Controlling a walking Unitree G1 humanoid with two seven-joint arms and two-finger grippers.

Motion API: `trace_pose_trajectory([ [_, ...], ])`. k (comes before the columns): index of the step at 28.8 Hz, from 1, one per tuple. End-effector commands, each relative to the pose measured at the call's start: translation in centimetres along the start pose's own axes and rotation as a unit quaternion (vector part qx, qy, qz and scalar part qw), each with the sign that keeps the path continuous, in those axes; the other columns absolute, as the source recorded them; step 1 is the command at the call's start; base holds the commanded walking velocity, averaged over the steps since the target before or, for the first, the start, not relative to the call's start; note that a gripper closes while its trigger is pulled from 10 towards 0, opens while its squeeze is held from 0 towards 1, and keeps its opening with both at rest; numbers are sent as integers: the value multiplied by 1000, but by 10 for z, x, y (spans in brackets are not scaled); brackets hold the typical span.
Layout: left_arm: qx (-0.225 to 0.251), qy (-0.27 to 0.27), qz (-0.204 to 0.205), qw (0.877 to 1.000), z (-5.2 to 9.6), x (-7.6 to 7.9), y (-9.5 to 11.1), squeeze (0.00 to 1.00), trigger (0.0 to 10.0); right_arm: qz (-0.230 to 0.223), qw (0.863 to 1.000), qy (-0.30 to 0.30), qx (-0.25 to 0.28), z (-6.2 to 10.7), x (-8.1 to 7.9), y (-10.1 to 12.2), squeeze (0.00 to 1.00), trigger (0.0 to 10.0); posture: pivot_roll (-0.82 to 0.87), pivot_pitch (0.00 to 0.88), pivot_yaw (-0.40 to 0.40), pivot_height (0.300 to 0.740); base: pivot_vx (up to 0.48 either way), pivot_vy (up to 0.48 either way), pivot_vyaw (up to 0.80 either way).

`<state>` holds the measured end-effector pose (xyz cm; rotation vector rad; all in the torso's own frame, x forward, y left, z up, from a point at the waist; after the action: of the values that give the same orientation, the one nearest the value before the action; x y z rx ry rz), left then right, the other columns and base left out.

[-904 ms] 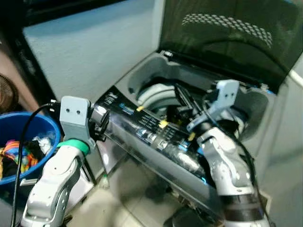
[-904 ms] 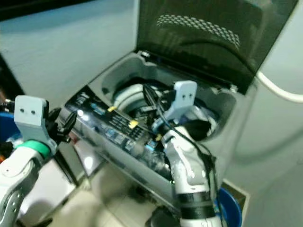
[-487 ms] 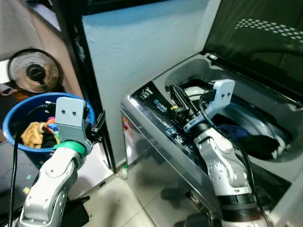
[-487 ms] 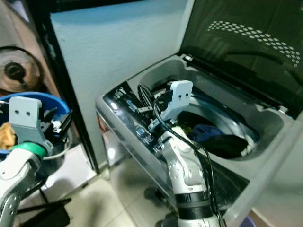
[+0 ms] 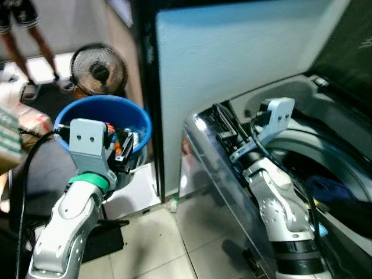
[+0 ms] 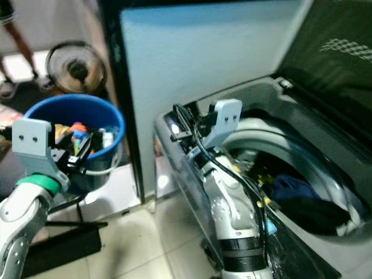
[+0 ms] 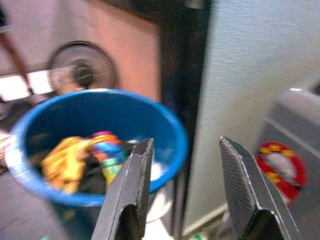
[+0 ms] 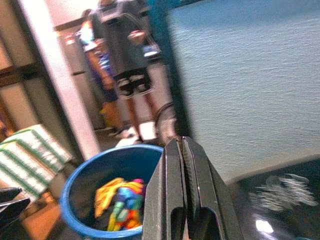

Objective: Clothes washing

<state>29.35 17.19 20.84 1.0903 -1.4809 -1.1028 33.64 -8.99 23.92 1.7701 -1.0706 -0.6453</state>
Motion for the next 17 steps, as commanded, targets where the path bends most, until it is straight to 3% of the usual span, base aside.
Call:
trace_pose_trajectory([
  [1,-5,0,5,1000,2,0,-3,0,10000,-6,1000,5,0,2,-1,-1,0,10000,115,0,-11,740,0,0,794],
  [6,-5,-4,15,1000,3,2,-3,0,10000,-27,1000,-8,1,3,3,-1,0,10000,115,0,-9,740,0,0,0],
  [17,-1,-5,17,1000,3,3,-1,0,10000,-31,1000,-5,1,2,3,-2,0,10000,124,2,-15,740,0,438,0],
])
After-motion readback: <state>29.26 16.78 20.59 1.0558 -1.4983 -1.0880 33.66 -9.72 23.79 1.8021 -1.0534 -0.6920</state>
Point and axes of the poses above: a point about 5 cm out from each wrist's last joint towards the gripper, its own z axis pointing back from the gripper into the wrist, its own y axis along the axis of the wrist's last joint, x = y × z, the point moved 2 cm from there along -z, pointing out of the wrist towards the gripper, and after that the axes turned 13 degrees about z, right-handed, at the moved point
